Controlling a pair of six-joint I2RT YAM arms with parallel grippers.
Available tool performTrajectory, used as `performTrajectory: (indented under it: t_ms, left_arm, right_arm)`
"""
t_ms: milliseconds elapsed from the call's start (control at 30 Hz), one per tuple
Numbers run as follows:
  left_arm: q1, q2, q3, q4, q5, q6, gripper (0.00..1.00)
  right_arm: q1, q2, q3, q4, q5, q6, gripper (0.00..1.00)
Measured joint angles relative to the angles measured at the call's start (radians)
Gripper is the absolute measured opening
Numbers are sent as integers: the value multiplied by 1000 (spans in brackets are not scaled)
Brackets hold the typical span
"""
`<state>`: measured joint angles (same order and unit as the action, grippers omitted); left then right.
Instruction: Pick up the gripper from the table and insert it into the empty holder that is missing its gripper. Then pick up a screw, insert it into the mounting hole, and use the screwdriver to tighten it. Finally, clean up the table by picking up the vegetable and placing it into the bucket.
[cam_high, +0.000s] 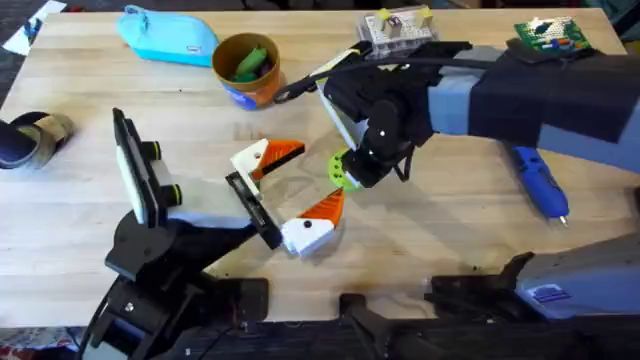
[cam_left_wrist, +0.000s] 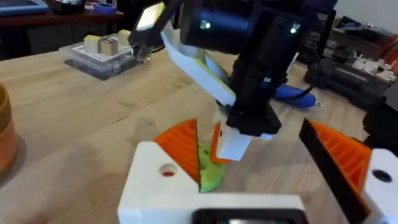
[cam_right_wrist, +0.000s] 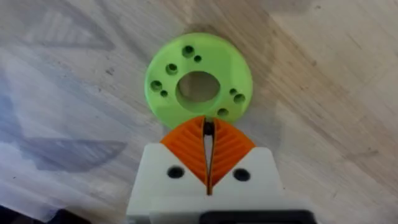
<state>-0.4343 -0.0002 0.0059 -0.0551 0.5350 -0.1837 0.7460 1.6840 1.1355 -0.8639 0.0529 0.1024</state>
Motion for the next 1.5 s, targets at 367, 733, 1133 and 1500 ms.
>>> performTrajectory:
  t_ms: [367, 733, 1133, 1500]
  left_arm:
    - [0, 0, 0, 0, 0, 0, 986]
    - [0, 0, 0, 0, 0, 0, 986]
    - [0, 0, 0, 0, 60, 21, 986]
    - [0, 0, 0, -2, 135, 47, 986]
  right_arm:
    - [0, 4, 149, -180, 37, 11, 6]
    - [0, 4, 563, -343, -43, 2, 6]
    - [120, 4, 689, -371, -139, 2, 6]
    - [261, 4, 689, -320, -154, 24, 6]
